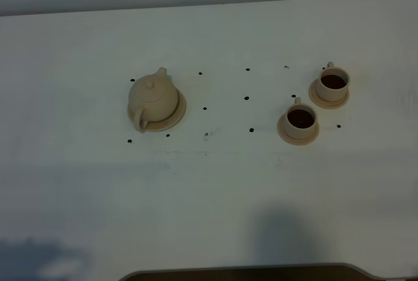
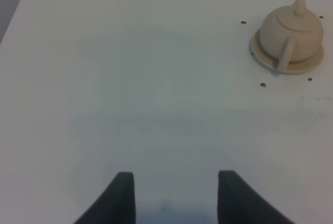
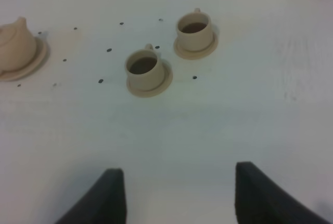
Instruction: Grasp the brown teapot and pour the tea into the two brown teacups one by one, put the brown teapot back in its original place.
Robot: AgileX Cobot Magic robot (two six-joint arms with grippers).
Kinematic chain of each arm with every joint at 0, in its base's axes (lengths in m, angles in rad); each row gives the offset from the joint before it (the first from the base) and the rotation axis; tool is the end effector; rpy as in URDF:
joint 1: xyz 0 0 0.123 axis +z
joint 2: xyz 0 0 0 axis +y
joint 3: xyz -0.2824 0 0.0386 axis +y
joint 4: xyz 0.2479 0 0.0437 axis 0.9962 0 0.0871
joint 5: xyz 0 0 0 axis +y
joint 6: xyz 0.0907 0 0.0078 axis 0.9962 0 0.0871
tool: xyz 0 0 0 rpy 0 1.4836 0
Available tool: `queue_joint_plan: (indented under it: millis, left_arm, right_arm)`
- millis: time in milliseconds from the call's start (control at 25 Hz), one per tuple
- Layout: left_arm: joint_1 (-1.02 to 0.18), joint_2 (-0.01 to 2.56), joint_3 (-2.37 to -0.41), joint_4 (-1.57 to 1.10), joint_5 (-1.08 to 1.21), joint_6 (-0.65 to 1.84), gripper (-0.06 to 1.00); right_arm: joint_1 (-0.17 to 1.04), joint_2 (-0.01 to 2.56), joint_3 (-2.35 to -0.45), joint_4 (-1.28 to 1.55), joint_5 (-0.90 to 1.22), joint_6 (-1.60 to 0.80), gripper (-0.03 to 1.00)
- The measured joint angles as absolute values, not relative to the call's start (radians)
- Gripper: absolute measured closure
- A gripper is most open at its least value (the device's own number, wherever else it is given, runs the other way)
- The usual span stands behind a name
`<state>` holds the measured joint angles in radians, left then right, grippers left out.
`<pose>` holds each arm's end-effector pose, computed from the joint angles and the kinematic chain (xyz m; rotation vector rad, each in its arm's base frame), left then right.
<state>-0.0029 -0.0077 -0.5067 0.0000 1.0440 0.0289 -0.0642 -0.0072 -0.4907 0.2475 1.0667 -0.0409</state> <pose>-0.0062 0.0000 0.2803 0.0320 2.0130 0.0166 -0.0052 0.0199 0.2761 0.0117 2.0351 0.2306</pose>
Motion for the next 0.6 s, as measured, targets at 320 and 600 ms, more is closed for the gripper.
queue_joint_plan:
  millis: [320,600]
  left_arm:
    - [-0.003,-0.008,-0.507,0.0,1.044,0.029,0.54]
    - [-0.003,-0.008,-0.507,0.0,1.044,0.029,0.54]
  right_arm:
    - [-0.064,-0.007,-0.491,0.247,1.067,-0.041,0.49]
    - [-0.064,-0.007,-0.491,0.247,1.067,-0.041,0.49]
